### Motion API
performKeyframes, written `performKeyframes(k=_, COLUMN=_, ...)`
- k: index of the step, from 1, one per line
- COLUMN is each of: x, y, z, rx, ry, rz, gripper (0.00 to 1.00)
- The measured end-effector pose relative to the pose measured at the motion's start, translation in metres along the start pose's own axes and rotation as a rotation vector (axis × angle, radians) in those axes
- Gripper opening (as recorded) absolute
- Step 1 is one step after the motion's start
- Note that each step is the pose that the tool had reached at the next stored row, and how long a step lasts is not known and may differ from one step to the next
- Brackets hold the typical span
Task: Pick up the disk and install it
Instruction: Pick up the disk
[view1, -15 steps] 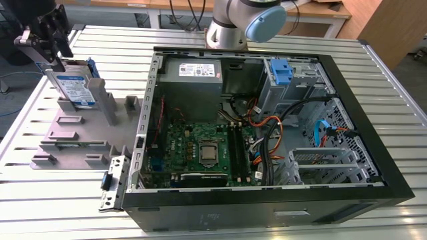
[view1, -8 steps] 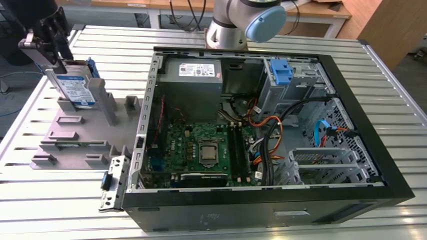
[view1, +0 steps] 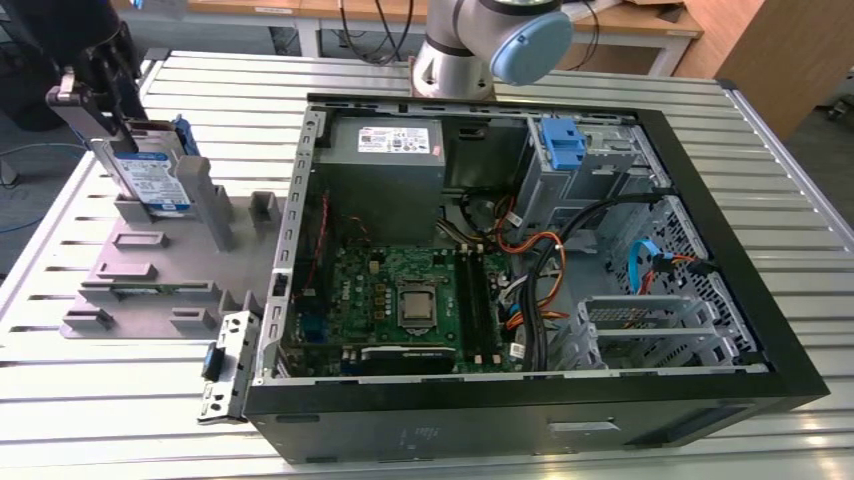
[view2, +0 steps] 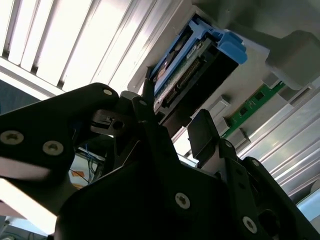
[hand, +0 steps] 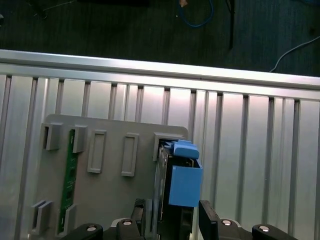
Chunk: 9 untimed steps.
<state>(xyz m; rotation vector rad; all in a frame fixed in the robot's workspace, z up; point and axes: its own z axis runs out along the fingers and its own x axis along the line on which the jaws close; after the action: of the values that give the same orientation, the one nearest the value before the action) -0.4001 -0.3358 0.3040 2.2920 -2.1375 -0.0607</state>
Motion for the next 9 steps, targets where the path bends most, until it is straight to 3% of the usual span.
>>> performKeyframes(k=9, x=-0.0007, y=-0.0009, z=0.0037, rx=0.0, ry=0.0002, rz=-0.009, gripper=0.54)
